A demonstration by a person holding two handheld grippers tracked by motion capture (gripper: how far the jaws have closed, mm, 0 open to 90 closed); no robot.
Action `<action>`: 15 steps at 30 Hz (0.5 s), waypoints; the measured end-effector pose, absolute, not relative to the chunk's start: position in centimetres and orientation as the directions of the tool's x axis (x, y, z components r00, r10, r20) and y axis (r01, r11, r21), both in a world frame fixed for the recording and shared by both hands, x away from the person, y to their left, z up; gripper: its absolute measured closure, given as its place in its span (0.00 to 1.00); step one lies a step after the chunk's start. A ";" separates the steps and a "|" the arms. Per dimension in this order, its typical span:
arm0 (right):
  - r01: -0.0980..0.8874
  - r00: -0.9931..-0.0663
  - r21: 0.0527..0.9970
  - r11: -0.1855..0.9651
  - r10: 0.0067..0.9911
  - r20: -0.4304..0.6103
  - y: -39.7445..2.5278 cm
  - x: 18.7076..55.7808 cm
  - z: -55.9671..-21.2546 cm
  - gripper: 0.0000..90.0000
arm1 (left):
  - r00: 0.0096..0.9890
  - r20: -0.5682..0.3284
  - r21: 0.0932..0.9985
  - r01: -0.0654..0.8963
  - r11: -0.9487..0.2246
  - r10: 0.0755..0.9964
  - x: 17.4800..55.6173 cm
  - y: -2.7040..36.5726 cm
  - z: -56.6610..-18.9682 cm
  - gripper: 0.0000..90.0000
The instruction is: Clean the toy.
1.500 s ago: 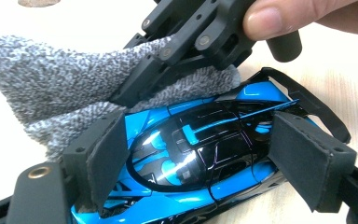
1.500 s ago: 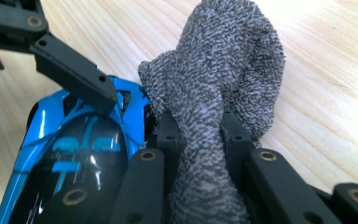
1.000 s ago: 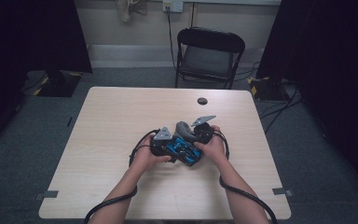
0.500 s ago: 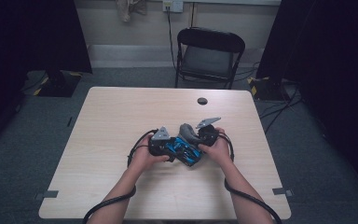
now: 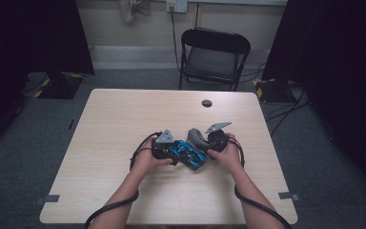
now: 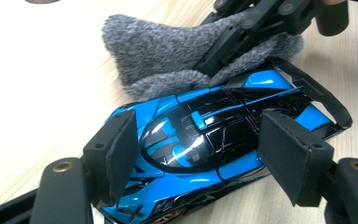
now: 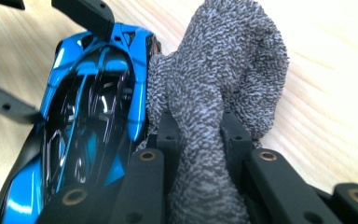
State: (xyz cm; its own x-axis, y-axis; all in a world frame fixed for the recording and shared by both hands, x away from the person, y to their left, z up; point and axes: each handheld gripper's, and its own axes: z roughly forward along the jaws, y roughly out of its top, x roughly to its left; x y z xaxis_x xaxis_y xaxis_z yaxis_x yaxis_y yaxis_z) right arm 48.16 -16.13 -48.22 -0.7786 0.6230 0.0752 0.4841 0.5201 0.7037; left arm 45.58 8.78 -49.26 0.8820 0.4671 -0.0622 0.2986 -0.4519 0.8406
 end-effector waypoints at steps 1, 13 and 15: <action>0.484 -0.778 0.705 0.518 0.624 0.076 -16.3 48.0 -48.2 0.82 | 0.882 -0.062 0.840 0.299 -0.452 0.468 45.6 8.7 -49.2 0.32; 0.495 -0.762 0.711 0.499 0.642 0.080 -18.3 46.2 -48.3 0.82 | 0.881 -0.052 0.827 0.302 -0.474 0.471 45.6 8.6 -49.0 0.32; 0.496 -0.760 0.713 0.496 0.645 0.080 -18.7 45.9 -48.3 0.82 | 0.881 -0.044 0.825 0.298 -0.480 0.471 45.5 8.5 -49.0 0.32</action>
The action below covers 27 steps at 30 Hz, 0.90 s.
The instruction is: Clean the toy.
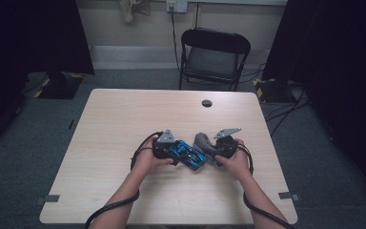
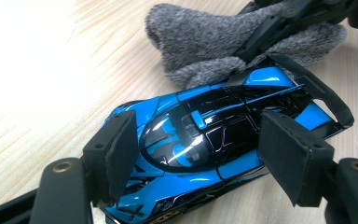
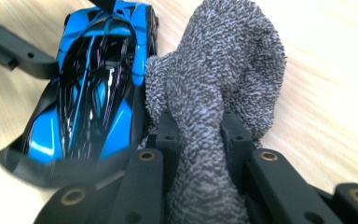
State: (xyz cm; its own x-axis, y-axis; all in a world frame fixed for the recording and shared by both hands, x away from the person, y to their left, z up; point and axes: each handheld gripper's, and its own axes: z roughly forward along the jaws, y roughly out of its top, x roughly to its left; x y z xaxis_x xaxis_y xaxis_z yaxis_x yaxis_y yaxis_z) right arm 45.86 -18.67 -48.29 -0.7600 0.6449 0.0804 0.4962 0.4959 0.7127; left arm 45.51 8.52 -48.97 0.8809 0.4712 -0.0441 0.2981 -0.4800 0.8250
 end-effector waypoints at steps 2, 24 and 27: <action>0.498 -0.758 0.712 0.495 0.647 0.081 -19.0 45.5 -48.3 0.82 | 0.879 -0.043 0.822 0.300 -0.484 0.474 45.5 8.5 -48.9 0.32; 0.516 -0.739 0.704 0.488 0.669 0.077 -21.5 43.6 -47.4 0.81 | 0.854 -0.079 0.784 0.372 -0.497 0.514 45.2 8.4 -48.5 0.25; 0.512 -0.737 0.712 0.480 0.671 0.078 -21.7 43.5 -47.0 0.81 | 0.854 -0.093 0.785 0.379 -0.490 0.512 44.9 8.5 -48.3 0.25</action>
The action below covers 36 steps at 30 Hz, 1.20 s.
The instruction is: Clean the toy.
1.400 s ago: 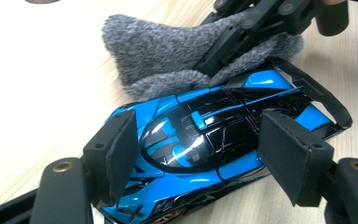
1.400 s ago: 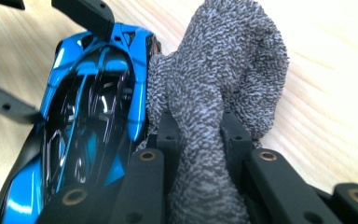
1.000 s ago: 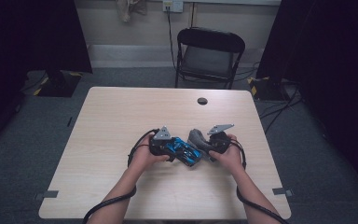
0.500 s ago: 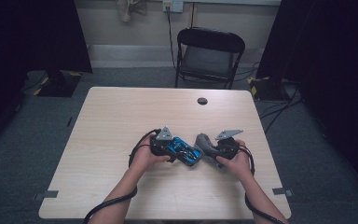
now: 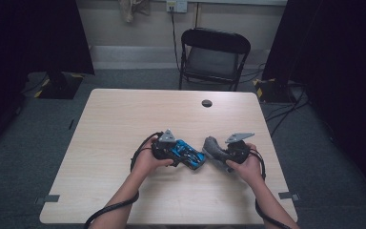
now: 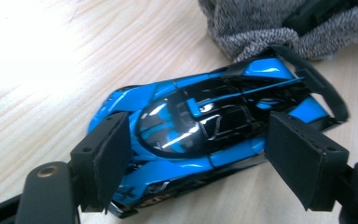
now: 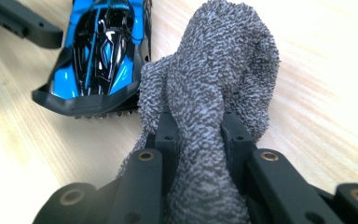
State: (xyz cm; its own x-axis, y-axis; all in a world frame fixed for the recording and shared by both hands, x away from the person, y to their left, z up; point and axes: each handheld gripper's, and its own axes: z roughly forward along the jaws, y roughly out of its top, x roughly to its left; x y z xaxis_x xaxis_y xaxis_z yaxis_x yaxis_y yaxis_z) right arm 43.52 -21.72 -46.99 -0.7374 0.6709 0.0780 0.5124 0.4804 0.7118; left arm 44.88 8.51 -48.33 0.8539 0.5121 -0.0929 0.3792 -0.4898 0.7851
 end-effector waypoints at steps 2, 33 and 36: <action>0.508 -0.737 0.717 0.477 0.672 0.075 -21.8 43.5 -46.6 0.81 | 0.857 -0.089 0.781 0.376 -0.498 0.507 44.7 8.6 -48.2 0.25; 0.381 -0.840 0.760 0.527 0.540 0.047 -14.7 43.8 -41.4 0.81 | 0.823 -0.118 0.797 0.413 -0.441 0.556 41.3 17.2 -46.0 0.22; 0.358 -0.864 0.756 0.548 0.501 0.046 -12.7 43.8 -41.4 0.81 | 0.821 -0.115 0.801 0.410 -0.438 0.559 40.8 18.2 -45.8 0.21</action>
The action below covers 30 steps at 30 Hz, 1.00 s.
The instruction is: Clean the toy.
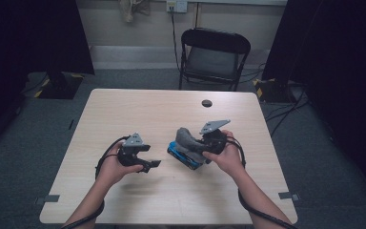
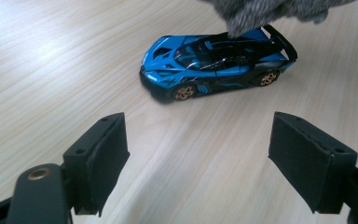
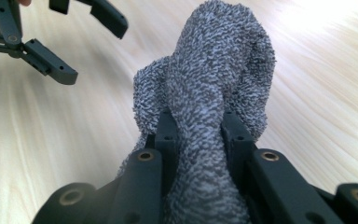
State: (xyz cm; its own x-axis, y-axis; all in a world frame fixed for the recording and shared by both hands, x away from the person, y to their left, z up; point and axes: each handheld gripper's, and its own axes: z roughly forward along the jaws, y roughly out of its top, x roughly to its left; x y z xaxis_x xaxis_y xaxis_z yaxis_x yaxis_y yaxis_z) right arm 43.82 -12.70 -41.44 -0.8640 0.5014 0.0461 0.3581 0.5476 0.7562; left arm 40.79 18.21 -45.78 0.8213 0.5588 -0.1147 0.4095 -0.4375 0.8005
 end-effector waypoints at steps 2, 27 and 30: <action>0.346 -0.876 0.760 0.550 0.479 0.052 -11.3 43.8 -41.4 0.81 | 0.819 -0.107 0.801 0.407 -0.439 0.563 40.5 19.0 -45.6 0.21; 0.218 -0.968 0.710 0.669 0.239 0.072 0.4 42.7 -46.4 0.77 | 0.734 -0.098 0.833 0.430 -0.349 0.672 36.7 26.4 -46.2 0.19; 0.220 -0.969 0.702 0.677 0.237 0.076 0.6 42.7 -46.7 0.68 | 0.741 -0.094 0.837 0.420 -0.350 0.665 36.7 26.1 -46.3 0.19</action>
State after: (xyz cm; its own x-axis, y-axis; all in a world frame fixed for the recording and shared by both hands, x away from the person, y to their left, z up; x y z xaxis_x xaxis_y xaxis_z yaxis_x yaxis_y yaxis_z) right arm 42.67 0.61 -46.67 -0.9686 0.2369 0.0757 0.2204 0.6767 0.7025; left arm 36.66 26.10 -46.25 0.7412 0.6647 -0.0939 0.4203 -0.3504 0.8370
